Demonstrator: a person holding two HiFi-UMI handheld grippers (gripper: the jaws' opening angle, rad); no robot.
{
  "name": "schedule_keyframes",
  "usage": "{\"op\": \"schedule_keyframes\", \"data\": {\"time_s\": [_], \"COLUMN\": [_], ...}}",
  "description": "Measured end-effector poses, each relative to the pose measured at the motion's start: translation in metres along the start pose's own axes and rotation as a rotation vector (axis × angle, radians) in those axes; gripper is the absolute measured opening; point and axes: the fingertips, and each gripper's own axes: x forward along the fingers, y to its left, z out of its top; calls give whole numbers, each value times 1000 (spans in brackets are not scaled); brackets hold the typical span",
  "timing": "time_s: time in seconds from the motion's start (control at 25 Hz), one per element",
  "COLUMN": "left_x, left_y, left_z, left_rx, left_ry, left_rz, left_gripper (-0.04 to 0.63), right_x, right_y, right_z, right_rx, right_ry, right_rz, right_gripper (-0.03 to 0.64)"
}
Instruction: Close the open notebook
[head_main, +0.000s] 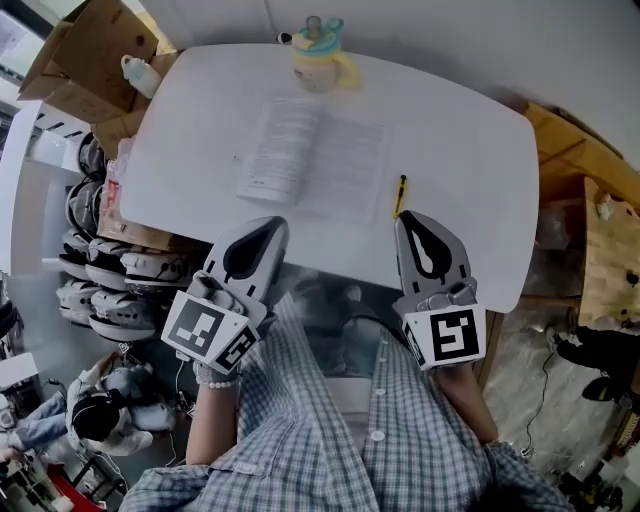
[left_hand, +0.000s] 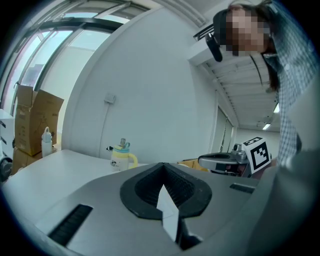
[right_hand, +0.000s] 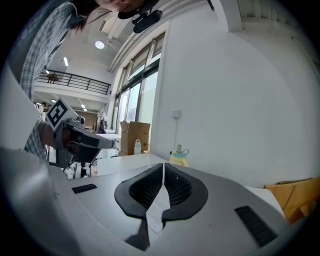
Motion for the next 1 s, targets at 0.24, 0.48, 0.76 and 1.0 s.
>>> {"op": "schedule_keyframes", "data": {"time_s": [0.24,0.48,0.76,1.0], "left_x": [3,6,10,13], "left_y": [36,69,97,130], "left_z": [-19,-40,-63,-93], "left_rx": [-72,-120,-283,-474], "left_ry": [37,81,97,141], "left_rz": [24,66,78,146], "left_gripper": [8,8,8,8], "right_x": [23,42,62,77], "right_y": [12,18,26,29], "right_z": [2,-3,-8,-14], "right_rx": [-7,0,7,13], "right_ry": [27,61,89,113], "right_rz": [14,21,40,50], "right_gripper": [26,26,26,26]}}
